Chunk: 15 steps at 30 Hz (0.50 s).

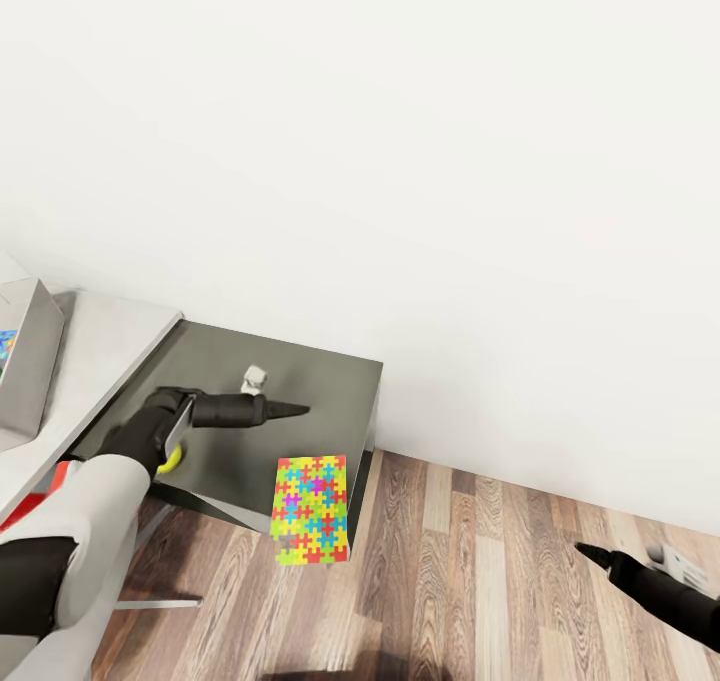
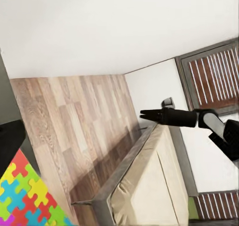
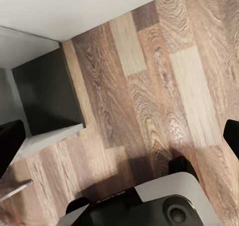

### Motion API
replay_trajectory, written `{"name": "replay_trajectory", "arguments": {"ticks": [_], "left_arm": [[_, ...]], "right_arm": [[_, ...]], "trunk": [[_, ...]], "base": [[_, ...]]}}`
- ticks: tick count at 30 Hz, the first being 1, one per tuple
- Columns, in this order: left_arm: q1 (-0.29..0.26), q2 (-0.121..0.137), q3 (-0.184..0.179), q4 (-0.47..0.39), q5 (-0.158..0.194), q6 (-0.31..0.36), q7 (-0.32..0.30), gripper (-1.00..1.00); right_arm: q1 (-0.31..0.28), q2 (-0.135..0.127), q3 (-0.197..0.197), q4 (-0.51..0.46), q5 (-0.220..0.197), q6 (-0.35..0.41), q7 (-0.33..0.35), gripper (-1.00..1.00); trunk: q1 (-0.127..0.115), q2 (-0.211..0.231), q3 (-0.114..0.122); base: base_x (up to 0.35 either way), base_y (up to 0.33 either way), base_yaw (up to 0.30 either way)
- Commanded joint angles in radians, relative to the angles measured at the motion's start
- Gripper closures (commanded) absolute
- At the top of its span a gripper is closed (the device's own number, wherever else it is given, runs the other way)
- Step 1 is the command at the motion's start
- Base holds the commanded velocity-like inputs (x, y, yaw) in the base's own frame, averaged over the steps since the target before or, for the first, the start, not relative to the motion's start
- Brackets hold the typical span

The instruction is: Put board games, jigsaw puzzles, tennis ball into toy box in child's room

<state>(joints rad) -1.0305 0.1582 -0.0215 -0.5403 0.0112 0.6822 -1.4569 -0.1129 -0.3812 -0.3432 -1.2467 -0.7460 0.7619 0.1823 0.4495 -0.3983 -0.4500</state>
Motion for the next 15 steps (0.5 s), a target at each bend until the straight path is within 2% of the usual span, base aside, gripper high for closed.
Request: {"name": "replay_trajectory", "arguments": {"ticks": [1,3,4,5,8,11,15], "left_arm": [[0.008,0.001,-0.001,-0.008,0.001,0.010,-0.022,-1.00],[0.031,0.001,0.000,-0.028,0.001,0.010,-0.058,-1.00],[0.059,0.001,0.000,-0.056,0.001,0.011,-0.094,-1.00],[0.074,0.001,0.001,-0.074,0.001,0.012,-0.109,-1.00],[0.123,0.001,0.003,-0.142,0.003,0.018,-0.114,-1.00],[0.178,0.000,0.017,-0.222,0.012,0.033,-0.114,-1.00],[0.258,-0.001,0.063,-0.325,0.037,0.067,-0.114,-1.00]], "right_arm": [[-0.001,0.000,-0.002,0.000,0.004,0.006,0.036,-1.00],[-0.001,-0.001,-0.002,0.000,0.005,0.006,0.101,-1.00],[-0.001,-0.002,-0.002,0.000,0.006,0.007,0.170,-1.00],[-0.001,-0.002,-0.002,0.000,0.007,0.007,0.204,-1.00],[-0.001,-0.002,-0.002,0.000,0.010,0.008,0.292,-1.00],[-0.001,-0.002,-0.002,0.000,0.012,0.008,0.357,-1.00],[-0.001,-0.002,-0.002,0.000,0.012,0.009,0.404,-1.00]], "trunk": [[0.001,-0.002,-0.001],[0.001,-0.002,-0.001],[0.001,-0.002,-0.001],[0.001,-0.002,-0.001],[0.001,-0.002,-0.001],[0.001,-0.002,-0.001],[0.001,-0.002,-0.001]], "base": [[0.000,0.000,0.000],[0.000,0.000,0.000],[0.000,0.000,0.000],[0.000,0.000,0.000],[0.000,0.000,0.000],[0.000,0.000,0.000],[0.000,0.000,0.000]]}}
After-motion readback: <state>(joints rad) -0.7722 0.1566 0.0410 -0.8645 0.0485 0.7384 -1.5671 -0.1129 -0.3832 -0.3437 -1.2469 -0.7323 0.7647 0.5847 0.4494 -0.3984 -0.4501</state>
